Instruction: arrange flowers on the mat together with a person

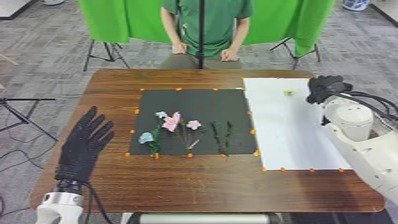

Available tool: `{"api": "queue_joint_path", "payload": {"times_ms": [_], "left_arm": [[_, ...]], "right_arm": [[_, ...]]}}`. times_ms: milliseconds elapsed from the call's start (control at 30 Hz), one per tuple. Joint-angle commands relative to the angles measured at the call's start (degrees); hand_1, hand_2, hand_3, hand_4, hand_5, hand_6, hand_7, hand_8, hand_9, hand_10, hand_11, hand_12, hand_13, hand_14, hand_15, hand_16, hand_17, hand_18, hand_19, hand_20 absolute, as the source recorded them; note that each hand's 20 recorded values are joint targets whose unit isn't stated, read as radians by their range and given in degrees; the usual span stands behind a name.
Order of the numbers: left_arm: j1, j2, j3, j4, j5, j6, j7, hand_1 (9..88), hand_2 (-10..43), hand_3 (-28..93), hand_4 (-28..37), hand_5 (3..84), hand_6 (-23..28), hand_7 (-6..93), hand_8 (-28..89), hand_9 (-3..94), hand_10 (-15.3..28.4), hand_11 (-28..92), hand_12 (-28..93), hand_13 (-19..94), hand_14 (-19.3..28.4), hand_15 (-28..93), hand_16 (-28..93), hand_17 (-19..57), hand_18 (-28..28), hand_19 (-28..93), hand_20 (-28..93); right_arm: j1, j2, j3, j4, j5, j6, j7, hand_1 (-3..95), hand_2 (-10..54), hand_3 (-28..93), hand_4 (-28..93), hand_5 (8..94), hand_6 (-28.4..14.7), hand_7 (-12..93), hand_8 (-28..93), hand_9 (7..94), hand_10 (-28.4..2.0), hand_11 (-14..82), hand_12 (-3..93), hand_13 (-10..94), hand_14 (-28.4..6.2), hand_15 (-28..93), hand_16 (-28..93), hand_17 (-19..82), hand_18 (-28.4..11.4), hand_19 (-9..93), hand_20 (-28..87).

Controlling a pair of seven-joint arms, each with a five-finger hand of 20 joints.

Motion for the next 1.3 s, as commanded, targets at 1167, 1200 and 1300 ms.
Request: {"api": "queue_joint_path", "payload": {"times_ms": [1167,1200,1300], "left_arm": [[0.19,-0.49,0.75,0.67,0.11,-0.81,-0.48,28.2,-4.8,68,-26.7,23.1,1.4,19.6,-11,18.4,9.8,18,15,19,12.7,17,6,-11.3,20.7,39,7],[0.01,-0.43,0.86,0.73,0.11,-0.87,-0.48,28.2,-4.8,67,-26.8,23.1,1.4,19.6,-11,18.4,9.8,18,15,19,12.7,17,6,-11.3,20.7,39,7],[-0.45,-0.13,1.18,0.88,-0.02,-0.85,-0.48,28.2,-4.8,68,-26.9,23.1,1.4,19.6,-11,18.5,9.8,18,15,19,12.6,17,6,-11.2,20.7,39,7]], "right_arm": [[4.02,-3.83,-12.21,-6.72,11.05,23.84,-11.10,53.1,-9.5,79,-28,72.5,2.3,49,-3,88.6,-4.6,19.4,50.1,79,-4.6,69,28,42,-18.6,93,45],[4.92,-4.73,-13.94,-6.95,11.24,22.83,-11.83,53.0,-9.5,80,-28,72.3,2.3,49,-3,88.5,-4.7,19.4,50.1,79,-4.7,69,28,42,-18.5,93,45],[5.90,-7.85,-15.95,-6.64,11.86,19.17,-13.27,52.8,-9.5,80,-28,72.5,2.2,49,-3,88.5,-4.9,18.9,49.8,79,-4.8,69,28,41,-18.4,93,45]]}}
